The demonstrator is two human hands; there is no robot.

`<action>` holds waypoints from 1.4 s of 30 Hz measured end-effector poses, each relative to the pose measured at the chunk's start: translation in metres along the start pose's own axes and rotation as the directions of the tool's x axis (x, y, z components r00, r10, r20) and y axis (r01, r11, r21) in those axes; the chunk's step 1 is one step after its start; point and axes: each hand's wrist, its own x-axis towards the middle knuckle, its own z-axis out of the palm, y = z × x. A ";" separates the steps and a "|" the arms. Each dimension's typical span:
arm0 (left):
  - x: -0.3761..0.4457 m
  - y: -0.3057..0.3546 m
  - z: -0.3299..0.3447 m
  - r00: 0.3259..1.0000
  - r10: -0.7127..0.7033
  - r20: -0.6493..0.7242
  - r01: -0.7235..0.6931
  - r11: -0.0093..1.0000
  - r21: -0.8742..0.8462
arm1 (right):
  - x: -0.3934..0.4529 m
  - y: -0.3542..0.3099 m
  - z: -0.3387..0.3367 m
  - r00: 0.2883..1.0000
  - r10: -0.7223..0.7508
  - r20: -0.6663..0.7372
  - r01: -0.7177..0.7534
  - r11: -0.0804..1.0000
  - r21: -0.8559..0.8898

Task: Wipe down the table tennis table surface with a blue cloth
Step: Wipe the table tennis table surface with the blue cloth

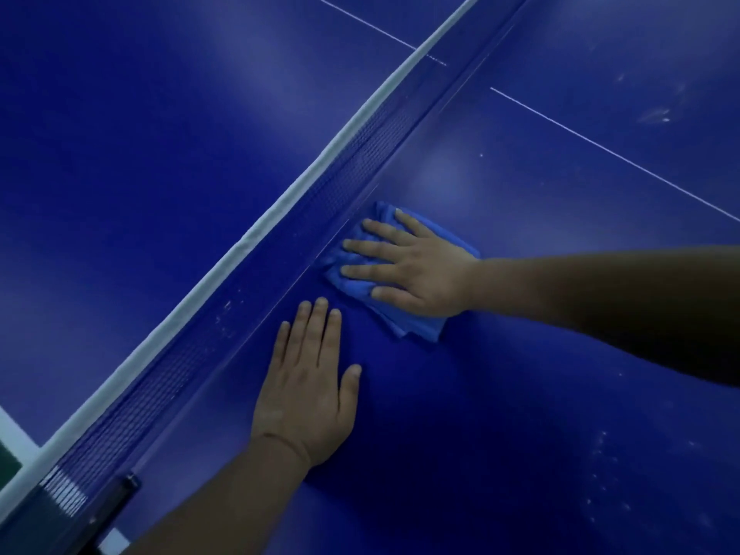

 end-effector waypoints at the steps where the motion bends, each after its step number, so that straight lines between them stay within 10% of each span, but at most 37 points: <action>1: 0.000 0.000 0.000 1.000 0.004 -0.019 -0.004 1.000 -0.012 | 0.000 0.017 0.000 1.000 -0.001 0.017 0.001 0.999 -0.035; 4: 0.018 0.002 -0.006 0.997 0.022 -0.068 -0.026 0.998 -0.060 | 0.010 0.099 -0.005 0.963 0.268 -0.028 -0.269 0.957 -0.108; 9: 0.074 0.007 -0.023 0.997 0.074 -0.009 -0.074 0.995 -0.071 | 0.011 0.139 -0.018 0.670 0.742 0.008 -0.740 0.667 0.087; 14: 0.078 0.001 -0.015 0.994 0.111 0.024 -0.111 0.994 -0.022 | -0.022 0.053 0.010 0.989 0.146 0.001 -0.146 0.989 0.018; 17: 0.081 0.000 -0.010 0.993 0.118 0.028 -0.119 0.993 0.027 | -0.019 0.126 0.002 0.935 0.355 -0.007 -0.355 0.935 -0.011; 20: 0.080 -0.001 -0.009 0.992 0.124 0.024 -0.125 0.991 0.046 | -0.001 0.177 -0.017 0.706 0.706 0.055 -0.708 0.706 0.016; 24: 0.081 -0.004 -0.007 0.989 0.146 0.017 -0.147 0.987 0.065 | 0.002 0.098 0.007 0.988 0.143 -0.063 -0.143 0.990 0.008; 27: 0.081 -0.003 -0.008 0.987 0.159 0.005 -0.159 0.985 0.063 | 0.008 0.124 -0.001 0.999 0.035 0.012 -0.034 0.997 -0.072; 29: 0.082 -0.003 -0.008 0.987 0.160 0.005 -0.160 0.985 0.068 | 0.021 0.182 -0.008 0.934 0.354 -0.052 -0.358 0.931 -0.079; 33: 0.083 -0.003 -0.007 0.988 0.155 0.019 -0.156 0.985 0.074 | 0.043 0.204 -0.023 0.538 0.840 0.075 -0.839 0.526 0.138; 39: 0.084 -0.004 -0.006 0.988 0.154 0.016 -0.155 0.983 0.097 | 0.088 0.143 -0.023 0.574 0.815 0.081 -0.815 0.559 0.152; 42: 0.085 -0.005 -0.005 0.986 0.168 0.014 -0.169 0.981 0.094 | 0.052 0.162 -0.018 0.446 0.891 0.090 -0.888 0.428 0.165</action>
